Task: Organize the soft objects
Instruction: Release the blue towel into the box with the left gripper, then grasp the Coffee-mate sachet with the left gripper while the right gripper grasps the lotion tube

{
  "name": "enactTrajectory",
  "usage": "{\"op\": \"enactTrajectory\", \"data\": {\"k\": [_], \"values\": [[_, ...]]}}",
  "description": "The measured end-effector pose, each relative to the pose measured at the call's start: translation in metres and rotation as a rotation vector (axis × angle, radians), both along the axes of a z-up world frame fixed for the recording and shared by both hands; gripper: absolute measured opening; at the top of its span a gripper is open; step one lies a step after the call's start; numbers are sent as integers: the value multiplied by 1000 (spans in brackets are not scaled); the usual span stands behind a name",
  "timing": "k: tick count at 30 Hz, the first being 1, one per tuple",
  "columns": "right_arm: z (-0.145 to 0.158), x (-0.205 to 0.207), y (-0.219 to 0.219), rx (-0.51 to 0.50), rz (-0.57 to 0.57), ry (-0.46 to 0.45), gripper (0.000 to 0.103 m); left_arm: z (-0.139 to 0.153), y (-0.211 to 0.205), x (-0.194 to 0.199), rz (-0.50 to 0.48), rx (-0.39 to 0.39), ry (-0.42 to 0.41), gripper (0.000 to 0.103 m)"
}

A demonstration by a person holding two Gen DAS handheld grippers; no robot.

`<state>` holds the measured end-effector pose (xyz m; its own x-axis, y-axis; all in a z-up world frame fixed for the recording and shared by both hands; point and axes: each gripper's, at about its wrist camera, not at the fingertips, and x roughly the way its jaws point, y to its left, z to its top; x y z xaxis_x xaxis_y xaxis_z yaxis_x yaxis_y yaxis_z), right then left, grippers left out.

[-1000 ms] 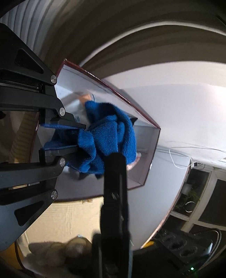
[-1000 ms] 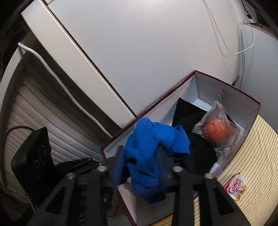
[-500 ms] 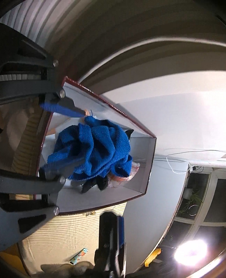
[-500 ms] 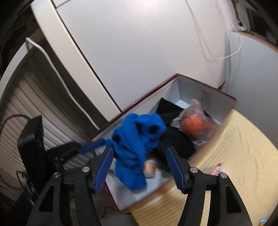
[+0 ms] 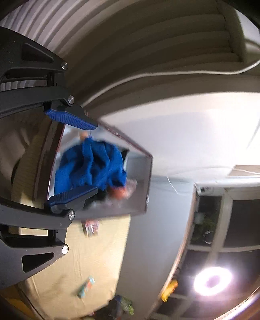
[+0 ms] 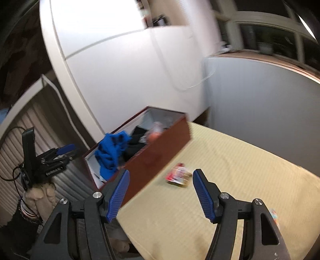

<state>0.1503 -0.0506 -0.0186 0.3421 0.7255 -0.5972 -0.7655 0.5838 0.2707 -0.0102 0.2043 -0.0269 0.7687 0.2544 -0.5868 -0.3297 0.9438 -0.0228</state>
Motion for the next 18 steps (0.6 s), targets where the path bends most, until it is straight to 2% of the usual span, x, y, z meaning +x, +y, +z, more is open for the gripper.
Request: {"op": "enactTrajectory", "data": {"k": [2, 4, 8, 11, 13, 16, 18], "values": [[-4, -1, -33, 10, -62, -6, 76, 3, -18, -2, -46, -33, -24, 57], [-11, -3, -59, 2, -120, -14, 76, -1, -38, 2, -102, -65, -30, 57], [-32, -7, -111, -17, -232, 15, 76, -19, -84, 30, -222, -128, 3, 58], [-48, -6, -142, -19, -305, 40, 76, -36, -112, 56, -281, -139, 45, 58], [-59, -4, -156, -53, -340, 48, 76, -49, -126, 75, -296, -142, 79, 58], [-68, -3, -173, -76, -364, 53, 76, -70, -134, 101, -292, -185, 136, 58], [-74, -1, -182, -73, -372, 63, 76, -84, -138, 114, -273, -173, 170, 58]]}}
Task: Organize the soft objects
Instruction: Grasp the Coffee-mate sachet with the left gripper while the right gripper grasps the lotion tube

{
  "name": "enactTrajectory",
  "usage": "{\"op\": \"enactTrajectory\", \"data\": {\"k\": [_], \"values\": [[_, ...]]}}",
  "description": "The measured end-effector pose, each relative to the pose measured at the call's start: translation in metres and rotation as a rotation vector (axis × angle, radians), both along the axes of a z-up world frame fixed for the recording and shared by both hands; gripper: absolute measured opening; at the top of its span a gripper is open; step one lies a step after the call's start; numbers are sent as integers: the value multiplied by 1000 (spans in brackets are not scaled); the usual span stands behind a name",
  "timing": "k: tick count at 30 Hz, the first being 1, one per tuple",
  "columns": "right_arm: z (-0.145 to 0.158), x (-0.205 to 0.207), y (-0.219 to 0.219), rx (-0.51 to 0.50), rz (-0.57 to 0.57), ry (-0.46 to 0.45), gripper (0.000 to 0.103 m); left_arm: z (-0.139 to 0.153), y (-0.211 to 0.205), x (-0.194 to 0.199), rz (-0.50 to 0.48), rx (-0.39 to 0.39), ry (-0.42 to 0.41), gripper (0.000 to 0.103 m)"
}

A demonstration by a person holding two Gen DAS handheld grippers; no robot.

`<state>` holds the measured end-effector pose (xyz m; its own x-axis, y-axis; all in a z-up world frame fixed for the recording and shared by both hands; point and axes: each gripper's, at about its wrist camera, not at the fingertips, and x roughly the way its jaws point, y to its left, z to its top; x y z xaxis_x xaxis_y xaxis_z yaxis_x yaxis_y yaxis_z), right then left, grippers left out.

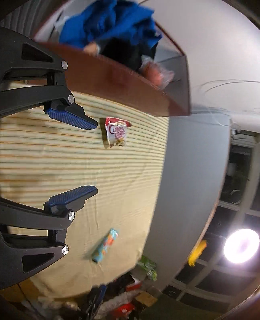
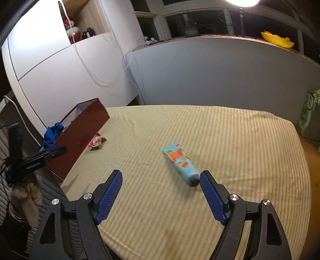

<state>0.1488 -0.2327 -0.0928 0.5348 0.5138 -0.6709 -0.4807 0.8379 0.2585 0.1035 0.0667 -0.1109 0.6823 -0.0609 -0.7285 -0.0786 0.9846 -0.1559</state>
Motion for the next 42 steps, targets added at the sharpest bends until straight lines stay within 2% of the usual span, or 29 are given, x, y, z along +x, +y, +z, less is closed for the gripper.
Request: {"op": "enactTrajectory", "data": {"k": [4, 10, 16, 24, 33, 42], "values": [[-15, 11, -8, -12, 2, 30, 76, -26, 2, 23, 60, 47, 59, 58], [-39, 37, 3, -56, 38, 66, 76, -40, 12, 48, 120, 91, 95, 58], [-46, 60, 21, -120, 88, 44, 76, -49, 11, 67, 98, 107, 113, 65], [-56, 76, 38, -199, 121, 42, 76, -55, 13, 81, 84, 107, 107, 65], [-57, 80, 39, -209, 112, 50, 76, -62, -4, 97, -57, 61, 94, 64], [-70, 92, 50, -249, 129, 73, 76, -61, -19, 117, -41, 106, 104, 65]]}}
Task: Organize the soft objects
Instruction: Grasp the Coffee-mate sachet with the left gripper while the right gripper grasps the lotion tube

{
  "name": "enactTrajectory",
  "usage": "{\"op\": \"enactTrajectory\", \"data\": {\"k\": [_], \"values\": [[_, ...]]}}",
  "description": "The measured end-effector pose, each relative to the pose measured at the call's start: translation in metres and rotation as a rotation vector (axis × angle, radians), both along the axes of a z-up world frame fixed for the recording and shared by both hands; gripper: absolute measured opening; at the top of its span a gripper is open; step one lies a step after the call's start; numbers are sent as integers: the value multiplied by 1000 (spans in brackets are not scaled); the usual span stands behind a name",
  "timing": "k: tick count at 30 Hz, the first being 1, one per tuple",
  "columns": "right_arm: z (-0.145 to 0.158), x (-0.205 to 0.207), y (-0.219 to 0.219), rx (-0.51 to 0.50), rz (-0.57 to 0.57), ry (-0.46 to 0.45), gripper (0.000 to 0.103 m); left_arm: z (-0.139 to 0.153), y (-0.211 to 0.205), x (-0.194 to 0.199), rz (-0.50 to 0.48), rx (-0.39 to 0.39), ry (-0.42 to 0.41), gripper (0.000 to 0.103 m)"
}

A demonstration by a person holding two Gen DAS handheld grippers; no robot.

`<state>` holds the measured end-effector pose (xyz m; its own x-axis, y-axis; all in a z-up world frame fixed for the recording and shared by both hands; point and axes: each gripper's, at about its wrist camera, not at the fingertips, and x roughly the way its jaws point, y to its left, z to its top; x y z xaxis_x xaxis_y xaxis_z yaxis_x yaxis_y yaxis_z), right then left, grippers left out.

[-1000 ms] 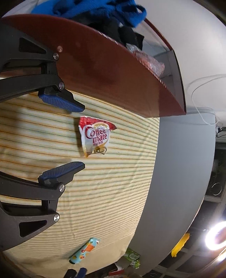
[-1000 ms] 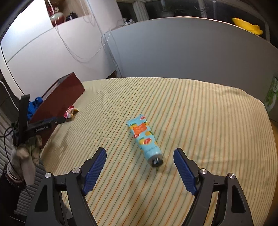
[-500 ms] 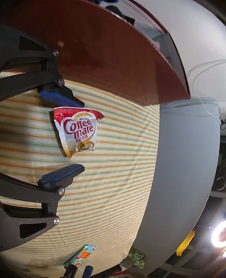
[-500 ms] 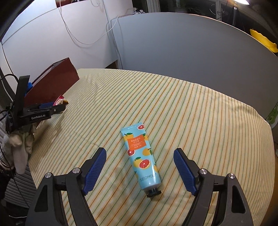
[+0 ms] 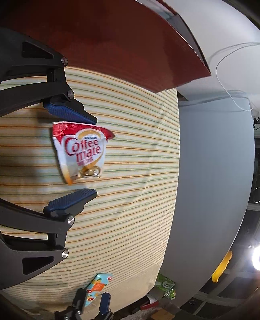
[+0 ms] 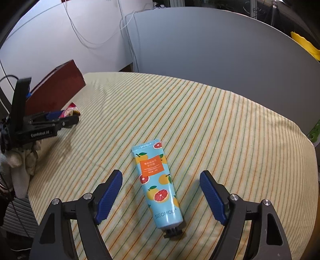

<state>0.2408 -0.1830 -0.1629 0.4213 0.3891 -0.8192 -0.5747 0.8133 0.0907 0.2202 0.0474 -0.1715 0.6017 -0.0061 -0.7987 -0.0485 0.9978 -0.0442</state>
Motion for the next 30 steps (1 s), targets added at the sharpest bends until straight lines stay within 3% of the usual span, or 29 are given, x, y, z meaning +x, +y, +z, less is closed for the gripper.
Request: {"op": "enactTrajectory", "data": {"k": [5, 10, 16, 20, 30], "values": [[-5, 1, 9, -57, 26, -20, 76, 1, -6, -3, -17, 23, -7, 64], [-7, -5, 13, -99, 53, -31, 73, 3, -4, -13, -16, 26, -19, 54], [-6, -6, 11, -95, 49, -24, 52, 4, -9, -20, -31, 42, -35, 44], [-3, -8, 7, -99, 26, -35, 29, 5, -11, -27, -40, 35, -39, 41], [0, -12, -9, -9, -28, 1, 28, 13, -12, -41, -53, 11, -55, 38]]}}
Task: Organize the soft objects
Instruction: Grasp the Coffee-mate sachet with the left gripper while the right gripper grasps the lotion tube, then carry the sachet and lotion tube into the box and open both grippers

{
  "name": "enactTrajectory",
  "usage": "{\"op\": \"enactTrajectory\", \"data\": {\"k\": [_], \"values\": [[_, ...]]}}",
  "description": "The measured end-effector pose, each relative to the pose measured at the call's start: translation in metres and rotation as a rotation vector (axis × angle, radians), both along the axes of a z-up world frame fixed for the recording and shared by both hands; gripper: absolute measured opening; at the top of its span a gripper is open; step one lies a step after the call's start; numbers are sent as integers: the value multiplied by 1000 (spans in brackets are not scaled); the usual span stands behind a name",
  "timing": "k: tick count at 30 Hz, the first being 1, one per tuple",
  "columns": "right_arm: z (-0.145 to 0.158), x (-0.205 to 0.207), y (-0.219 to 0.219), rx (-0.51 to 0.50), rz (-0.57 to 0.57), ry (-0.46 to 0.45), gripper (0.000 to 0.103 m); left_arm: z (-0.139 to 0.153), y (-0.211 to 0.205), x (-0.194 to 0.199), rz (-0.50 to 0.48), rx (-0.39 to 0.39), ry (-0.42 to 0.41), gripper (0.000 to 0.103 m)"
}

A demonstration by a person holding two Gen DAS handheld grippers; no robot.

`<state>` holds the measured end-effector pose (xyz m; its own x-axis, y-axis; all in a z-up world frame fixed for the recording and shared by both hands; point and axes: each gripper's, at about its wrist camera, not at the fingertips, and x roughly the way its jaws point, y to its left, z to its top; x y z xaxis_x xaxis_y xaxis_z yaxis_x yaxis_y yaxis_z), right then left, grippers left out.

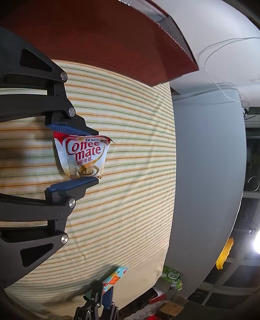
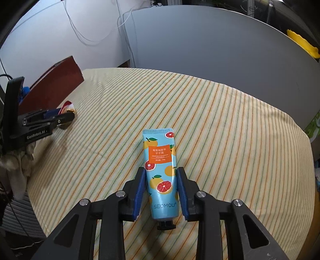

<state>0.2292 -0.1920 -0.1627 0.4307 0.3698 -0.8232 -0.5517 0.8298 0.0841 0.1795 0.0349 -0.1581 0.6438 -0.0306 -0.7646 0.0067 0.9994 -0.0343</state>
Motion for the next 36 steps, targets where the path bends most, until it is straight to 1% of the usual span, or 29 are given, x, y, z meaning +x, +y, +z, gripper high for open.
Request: {"op": "enactTrajectory", "data": {"k": [6, 9, 16, 22, 27, 31, 33, 36], "values": [[9, -11, 0, 12, -18, -31, 28, -1, 1, -7, -9, -11, -14, 37], [17, -17, -2, 22, -24, -50, 28, 3, 2, -11, -11, -31, -24, 37], [43, -29, 11, 32, 0, -113, 28, 33, 8, -25, -15, -46, -82, 37], [72, -30, 32, 82, 30, -160, 28, 66, 26, -41, -9, -42, -137, 37], [102, -26, 65, 115, 85, -203, 28, 94, 56, -49, 23, -50, -163, 37], [126, -21, 100, 147, 148, -231, 28, 114, 90, -52, 69, -33, -178, 37], [137, -16, 121, 167, 187, -235, 28, 123, 111, -50, 102, -33, -181, 37], [151, -7, 154, 208, 238, -224, 28, 129, 137, -48, 154, -23, -187, 37]]}}
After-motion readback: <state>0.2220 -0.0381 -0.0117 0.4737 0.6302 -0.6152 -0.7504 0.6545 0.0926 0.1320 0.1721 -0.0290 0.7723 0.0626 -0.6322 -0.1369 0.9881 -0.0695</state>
